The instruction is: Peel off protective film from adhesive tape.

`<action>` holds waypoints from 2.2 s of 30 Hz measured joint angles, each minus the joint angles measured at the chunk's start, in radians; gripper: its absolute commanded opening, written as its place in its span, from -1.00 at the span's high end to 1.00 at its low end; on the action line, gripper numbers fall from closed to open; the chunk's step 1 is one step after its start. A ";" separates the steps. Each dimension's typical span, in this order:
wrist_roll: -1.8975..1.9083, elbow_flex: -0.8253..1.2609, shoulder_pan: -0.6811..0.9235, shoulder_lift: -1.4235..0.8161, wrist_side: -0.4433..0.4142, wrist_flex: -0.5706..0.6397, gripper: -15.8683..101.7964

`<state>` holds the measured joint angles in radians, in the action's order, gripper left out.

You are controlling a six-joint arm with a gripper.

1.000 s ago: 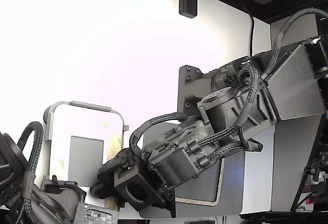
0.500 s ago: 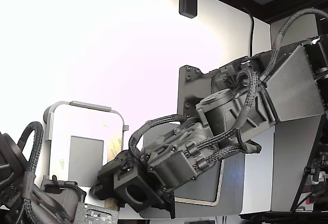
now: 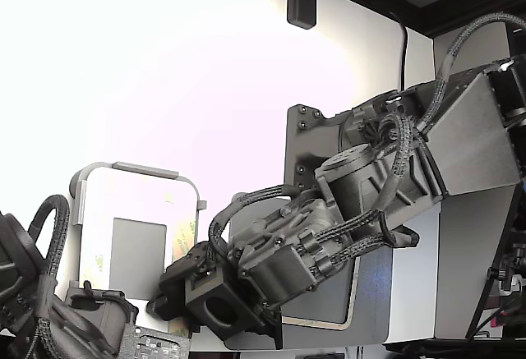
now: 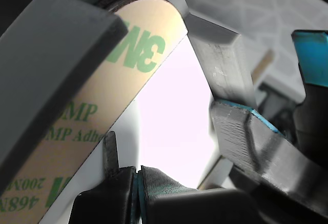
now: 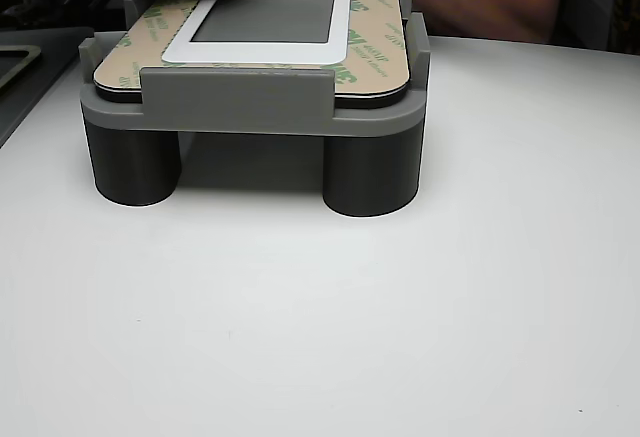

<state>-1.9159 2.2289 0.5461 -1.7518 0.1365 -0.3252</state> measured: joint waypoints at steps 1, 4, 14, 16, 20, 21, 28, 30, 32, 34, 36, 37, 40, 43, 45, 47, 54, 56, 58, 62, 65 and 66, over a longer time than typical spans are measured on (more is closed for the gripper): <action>0.000 0.000 0.000 -0.002 -0.002 0.000 0.90; 0.000 0.000 0.000 -0.002 -0.002 0.000 0.90; 0.005 0.012 0.000 -0.012 -0.003 0.002 0.90; 0.005 0.012 0.000 -0.012 -0.003 0.002 0.90; 0.005 0.014 0.000 -0.014 -0.003 0.002 0.90; 0.005 0.014 0.000 -0.014 -0.005 0.002 0.90; 0.009 0.014 0.005 -0.014 -0.009 0.002 0.90; 0.009 0.014 0.005 -0.014 -0.009 0.000 0.90; 0.009 0.014 0.006 -0.015 -0.011 -0.002 0.90; 0.011 0.014 0.008 -0.018 -0.012 -0.006 0.90; 0.012 0.014 0.011 -0.020 -0.015 -0.006 0.90; 0.012 0.014 0.011 -0.021 -0.015 -0.006 0.90; 0.014 0.014 0.011 -0.021 -0.017 -0.008 0.90; 0.014 0.014 0.012 -0.021 -0.017 -0.008 0.90; 0.014 0.014 0.012 -0.021 -0.017 -0.008 0.90; 0.014 0.014 0.012 -0.021 -0.017 -0.008 0.90; 0.017 0.014 0.014 -0.021 -0.017 -0.008 0.90; 0.018 0.014 0.014 -0.021 -0.017 -0.008 0.90; 0.023 0.014 0.015 -0.021 -0.017 -0.008 0.90; 0.026 0.014 0.017 -0.021 -0.017 -0.008 0.90; 0.028 0.014 0.020 -0.021 -0.017 -0.009 0.90; 0.031 0.014 0.021 -0.021 -0.017 -0.011 0.90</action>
<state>-1.8853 2.2427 0.5676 -1.7733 0.1197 -0.3359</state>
